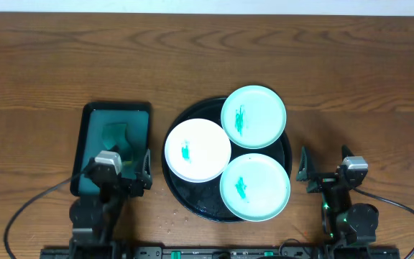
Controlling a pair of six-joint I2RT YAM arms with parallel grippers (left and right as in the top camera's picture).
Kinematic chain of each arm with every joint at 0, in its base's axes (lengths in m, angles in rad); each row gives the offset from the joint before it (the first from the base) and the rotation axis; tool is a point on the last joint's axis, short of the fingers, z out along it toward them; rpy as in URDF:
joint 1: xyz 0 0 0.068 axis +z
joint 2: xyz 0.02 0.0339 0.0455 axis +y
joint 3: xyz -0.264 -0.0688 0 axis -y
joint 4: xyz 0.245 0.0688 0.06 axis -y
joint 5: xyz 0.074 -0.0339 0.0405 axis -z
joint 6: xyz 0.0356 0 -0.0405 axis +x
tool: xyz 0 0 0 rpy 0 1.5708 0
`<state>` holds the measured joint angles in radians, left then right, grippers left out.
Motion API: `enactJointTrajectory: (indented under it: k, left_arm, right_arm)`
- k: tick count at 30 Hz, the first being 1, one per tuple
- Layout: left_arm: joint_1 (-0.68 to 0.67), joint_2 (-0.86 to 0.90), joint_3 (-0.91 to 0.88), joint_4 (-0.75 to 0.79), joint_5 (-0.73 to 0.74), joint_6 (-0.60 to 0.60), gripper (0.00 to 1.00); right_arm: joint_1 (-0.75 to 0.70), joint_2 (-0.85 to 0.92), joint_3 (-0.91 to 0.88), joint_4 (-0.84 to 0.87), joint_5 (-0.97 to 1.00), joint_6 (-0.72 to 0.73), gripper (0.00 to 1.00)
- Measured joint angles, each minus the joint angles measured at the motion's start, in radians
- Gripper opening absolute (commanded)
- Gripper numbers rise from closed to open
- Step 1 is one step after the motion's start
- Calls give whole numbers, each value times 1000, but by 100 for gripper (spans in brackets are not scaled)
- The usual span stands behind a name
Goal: Clean dirty plates on tray and stack at the side
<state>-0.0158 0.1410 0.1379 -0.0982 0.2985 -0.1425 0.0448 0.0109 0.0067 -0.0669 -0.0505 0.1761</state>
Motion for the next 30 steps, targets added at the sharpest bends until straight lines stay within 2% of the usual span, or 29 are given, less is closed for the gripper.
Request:
enactJointTrajectory:
  k: [4, 9, 12, 13, 18, 23, 30]
  left_arm:
    - [0, 194, 160, -74, 11, -8, 81]
    - [0, 542, 473, -249, 14, -11, 81]
    - [0, 740, 682, -431, 11, -11, 81]
    - [0, 818, 769, -534, 6, -9, 81]
    - [0, 1071, 1048, -866, -67, -7, 81]
    - [0, 1196, 1132, -947, -99, -6, 81]
    - [0, 1214, 1132, -961, -90, -6, 81]
  right_arm:
    - [0, 0, 0, 0, -2, 0, 99]
    - [0, 0, 0, 0, -3, 0, 99]
    - [0, 0, 0, 0, -3, 0, 99]
    - [0, 0, 0, -1, -2, 0, 99]
    - [0, 0, 0, -1, -3, 0, 99]
    - [0, 0, 0, 0, -2, 0, 99]
    - [0, 0, 0, 8, 6, 0, 99]
